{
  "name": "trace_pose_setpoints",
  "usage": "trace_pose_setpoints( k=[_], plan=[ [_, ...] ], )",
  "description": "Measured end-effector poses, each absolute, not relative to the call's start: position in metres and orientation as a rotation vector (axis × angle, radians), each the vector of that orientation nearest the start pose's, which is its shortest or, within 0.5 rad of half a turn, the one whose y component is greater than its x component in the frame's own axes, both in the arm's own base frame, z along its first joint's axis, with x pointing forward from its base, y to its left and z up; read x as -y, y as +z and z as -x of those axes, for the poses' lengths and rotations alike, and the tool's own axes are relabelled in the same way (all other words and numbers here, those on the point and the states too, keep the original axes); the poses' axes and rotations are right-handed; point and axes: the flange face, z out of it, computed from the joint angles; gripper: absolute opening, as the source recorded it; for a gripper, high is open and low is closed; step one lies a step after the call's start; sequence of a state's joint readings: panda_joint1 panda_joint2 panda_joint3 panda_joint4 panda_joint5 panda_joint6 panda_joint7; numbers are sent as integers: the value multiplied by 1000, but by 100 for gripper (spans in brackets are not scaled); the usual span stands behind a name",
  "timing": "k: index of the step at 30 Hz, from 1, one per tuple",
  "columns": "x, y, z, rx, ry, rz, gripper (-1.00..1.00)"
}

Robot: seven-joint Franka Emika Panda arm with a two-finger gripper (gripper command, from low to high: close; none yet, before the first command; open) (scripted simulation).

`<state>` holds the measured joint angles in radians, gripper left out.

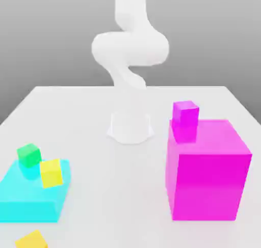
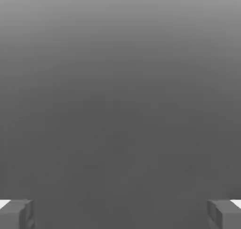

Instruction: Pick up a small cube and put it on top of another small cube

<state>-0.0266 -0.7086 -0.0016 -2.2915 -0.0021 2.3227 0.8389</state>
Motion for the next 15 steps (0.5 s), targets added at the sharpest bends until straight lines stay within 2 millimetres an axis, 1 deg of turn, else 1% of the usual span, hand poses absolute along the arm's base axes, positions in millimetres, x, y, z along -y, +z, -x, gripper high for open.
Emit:
trace_pose_setpoints(
  k=[4,8,12,15],
  plan=[
    [33,636,-428,-1295,-840,2443,0],
    [57,583,-468,-1457,-722,2429,0],
    [85,523,-500,-1618,-602,2402,0],
    [106,475,-517,-1738,-510,2374,0]
  ],
)
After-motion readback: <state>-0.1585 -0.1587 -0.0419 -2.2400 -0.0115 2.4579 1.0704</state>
